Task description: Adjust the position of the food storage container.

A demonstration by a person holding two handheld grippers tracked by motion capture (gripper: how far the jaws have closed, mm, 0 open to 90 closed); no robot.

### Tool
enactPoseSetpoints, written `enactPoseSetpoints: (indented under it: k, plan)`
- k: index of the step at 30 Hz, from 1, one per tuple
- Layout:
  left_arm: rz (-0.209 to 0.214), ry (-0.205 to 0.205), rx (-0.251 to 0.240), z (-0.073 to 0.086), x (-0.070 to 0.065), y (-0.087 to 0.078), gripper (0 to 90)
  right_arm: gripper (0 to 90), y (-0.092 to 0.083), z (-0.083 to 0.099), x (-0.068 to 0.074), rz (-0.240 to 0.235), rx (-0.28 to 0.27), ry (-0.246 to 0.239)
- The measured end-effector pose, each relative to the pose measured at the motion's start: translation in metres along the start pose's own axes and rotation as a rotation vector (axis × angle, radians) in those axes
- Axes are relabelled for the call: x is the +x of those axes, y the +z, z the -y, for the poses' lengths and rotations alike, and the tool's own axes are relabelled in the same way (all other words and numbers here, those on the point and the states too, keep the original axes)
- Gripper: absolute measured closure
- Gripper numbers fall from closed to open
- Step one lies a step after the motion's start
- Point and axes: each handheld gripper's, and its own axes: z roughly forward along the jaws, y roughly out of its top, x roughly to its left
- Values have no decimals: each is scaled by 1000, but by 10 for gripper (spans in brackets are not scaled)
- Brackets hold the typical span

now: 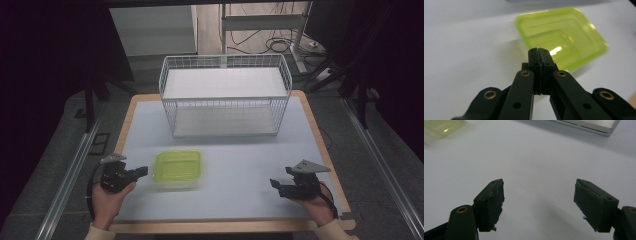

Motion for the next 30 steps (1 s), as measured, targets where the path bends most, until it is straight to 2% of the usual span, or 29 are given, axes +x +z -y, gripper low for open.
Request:
enactPoseSetpoints:
  k: [2,5,7,10,17,20,30]
  plan:
    - [-12,-17,5,-3,11,6,900,243,1,0,0,0,2,-1]
    - [-26,-11,14,-7,16,11,900,243,1,0,-1,0,2,-2]
    - [-23,-32,28,-10,21,16,900,243,2,0,-1,1,4,0]
    - [-37,-28,49,-10,23,21,900,243,2,0,-1,3,5,-2]
    - [-9,-60,99,0,32,31,900,242,2,0,0,4,5,-4]
    - [6,-73,104,1,33,36,900,242,2,0,0,4,6,-7]
    - [38,-70,125,0,29,46,900,241,2,0,0,7,8,-12]
